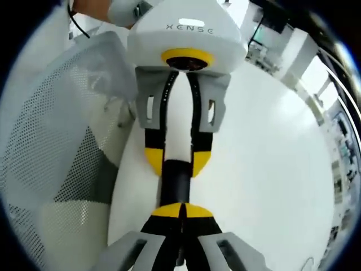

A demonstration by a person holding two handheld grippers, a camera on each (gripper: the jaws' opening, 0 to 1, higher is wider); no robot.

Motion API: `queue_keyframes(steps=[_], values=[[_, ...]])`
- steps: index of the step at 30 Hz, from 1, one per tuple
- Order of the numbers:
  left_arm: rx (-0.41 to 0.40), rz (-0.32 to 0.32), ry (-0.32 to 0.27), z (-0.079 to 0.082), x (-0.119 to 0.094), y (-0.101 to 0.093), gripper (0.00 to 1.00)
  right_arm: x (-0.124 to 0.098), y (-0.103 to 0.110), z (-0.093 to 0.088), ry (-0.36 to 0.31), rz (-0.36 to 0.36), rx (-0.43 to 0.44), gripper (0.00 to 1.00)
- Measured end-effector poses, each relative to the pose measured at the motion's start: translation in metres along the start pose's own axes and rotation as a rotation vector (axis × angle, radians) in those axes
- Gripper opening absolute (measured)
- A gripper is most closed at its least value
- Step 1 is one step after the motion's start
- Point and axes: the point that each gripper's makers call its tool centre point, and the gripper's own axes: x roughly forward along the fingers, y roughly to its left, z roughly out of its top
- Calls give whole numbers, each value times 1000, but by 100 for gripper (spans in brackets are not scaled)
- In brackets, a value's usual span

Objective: Press the specified remote control buttons in sequence, fully releasing each button before pressing the next.

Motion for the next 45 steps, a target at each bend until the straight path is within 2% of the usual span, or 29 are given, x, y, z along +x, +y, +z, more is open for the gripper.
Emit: queue_keyframes(steps=[9,11,14,28,45], values=[[-1,1,5,-4,2,4,23,-3,1,5,-16,0,0,0],[-1,1,6,-3,2,4,23,-5,1,5,-23,3,23,6],[0,0,8,-2,1,3,23,-7,2,2,-16,2,15,6],[1,1,16,-2,1,3,23,-14,6,-5,-24,21,53,22],[3,0,22,-3,3,5,23,-19,12,-38,15,24,94,26]])
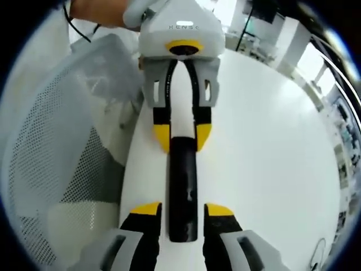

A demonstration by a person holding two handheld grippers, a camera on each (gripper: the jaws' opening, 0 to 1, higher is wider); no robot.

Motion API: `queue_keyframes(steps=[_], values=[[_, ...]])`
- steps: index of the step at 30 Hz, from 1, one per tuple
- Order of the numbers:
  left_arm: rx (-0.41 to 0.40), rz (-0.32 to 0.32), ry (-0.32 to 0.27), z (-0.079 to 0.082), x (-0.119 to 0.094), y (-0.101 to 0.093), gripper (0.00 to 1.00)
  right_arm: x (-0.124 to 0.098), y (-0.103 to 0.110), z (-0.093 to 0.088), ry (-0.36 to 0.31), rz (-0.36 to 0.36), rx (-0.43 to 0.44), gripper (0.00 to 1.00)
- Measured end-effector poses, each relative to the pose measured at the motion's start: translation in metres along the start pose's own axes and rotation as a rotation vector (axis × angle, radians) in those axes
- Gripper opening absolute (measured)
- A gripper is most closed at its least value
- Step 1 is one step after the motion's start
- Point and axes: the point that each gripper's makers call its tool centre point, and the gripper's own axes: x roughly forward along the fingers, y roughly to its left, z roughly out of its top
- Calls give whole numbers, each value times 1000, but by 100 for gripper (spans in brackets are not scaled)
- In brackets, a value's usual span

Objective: Press the specified remote control buttons in sequence, fully releasing each button before pressing the next.

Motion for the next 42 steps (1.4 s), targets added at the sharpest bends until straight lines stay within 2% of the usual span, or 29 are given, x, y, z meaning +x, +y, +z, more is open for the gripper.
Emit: queue_keyframes(steps=[5,21,42], values=[[0,2,2,1,-1,0,23,1,1,-10,1,1,28,30],[-2,2,9,0,0,0,23,4,1,-39,36,9,74,30],[-6,-11,18,0,0,0,23,9,-2,-48,38,22,79,23]])
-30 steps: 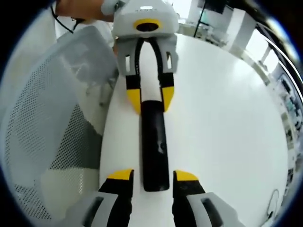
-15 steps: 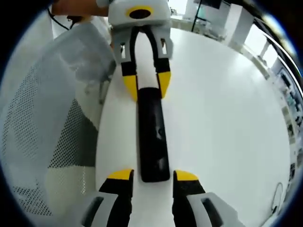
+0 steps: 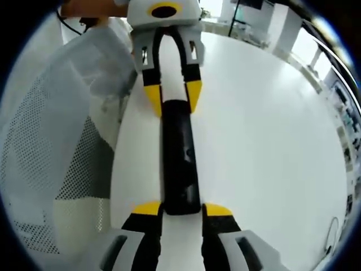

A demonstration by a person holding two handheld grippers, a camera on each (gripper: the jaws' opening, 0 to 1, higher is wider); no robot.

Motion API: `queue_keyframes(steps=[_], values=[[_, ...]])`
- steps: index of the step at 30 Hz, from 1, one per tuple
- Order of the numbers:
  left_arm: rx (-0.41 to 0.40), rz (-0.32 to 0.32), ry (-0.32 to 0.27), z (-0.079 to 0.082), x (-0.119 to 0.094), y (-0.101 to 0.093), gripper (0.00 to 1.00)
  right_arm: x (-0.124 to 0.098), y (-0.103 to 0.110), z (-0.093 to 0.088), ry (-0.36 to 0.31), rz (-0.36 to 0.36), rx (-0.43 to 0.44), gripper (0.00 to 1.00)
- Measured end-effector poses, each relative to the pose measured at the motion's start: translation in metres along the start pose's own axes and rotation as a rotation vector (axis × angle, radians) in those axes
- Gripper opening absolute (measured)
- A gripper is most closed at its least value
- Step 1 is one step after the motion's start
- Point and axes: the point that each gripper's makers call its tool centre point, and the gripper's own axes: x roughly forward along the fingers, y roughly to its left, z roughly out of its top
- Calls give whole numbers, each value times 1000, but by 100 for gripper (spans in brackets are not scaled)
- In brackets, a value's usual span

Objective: Press the specified remote control buttons in sequence, fully releasing each button before pressing the next.

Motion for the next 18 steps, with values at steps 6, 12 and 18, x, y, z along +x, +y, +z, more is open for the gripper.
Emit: queue_keyframes(steps=[6,12,18], values=[[1,-4,4,1,0,-1,23,1,0,1,-5,0,-13,21],[1,-6,4,0,0,-1,23,1,1,2,-8,-1,-27,21],[2,-5,8,1,0,-1,23,1,1,2,-7,-6,-35,20]])
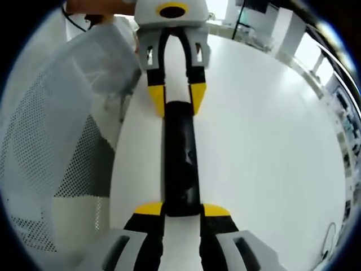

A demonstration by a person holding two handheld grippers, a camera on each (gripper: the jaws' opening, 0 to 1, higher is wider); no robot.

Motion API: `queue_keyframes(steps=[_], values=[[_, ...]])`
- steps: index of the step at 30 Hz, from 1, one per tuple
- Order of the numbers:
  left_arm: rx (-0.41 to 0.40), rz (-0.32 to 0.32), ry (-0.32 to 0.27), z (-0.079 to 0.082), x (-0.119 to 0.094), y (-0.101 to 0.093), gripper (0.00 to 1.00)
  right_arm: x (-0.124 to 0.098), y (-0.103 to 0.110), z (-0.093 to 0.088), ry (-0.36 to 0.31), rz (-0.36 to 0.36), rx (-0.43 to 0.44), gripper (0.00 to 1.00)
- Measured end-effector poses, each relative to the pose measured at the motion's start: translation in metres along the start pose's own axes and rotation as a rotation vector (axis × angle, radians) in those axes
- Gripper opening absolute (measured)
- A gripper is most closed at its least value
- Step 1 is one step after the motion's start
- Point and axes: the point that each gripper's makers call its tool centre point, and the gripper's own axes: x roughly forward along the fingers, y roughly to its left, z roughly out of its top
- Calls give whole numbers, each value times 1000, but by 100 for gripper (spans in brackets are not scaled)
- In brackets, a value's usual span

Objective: Press the specified remote control buttons in sequence, fully releasing each button before pressing the next.

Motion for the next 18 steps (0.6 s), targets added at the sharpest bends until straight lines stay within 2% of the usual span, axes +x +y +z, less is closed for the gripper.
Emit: queue_keyframes(steps=[7,18], values=[[-8,1,4,0,0,0,23,0,0,0,-4,-13,-2,20],[24,8,22,1,0,0,23,-1,1,0,-7,-29,-11,20]])
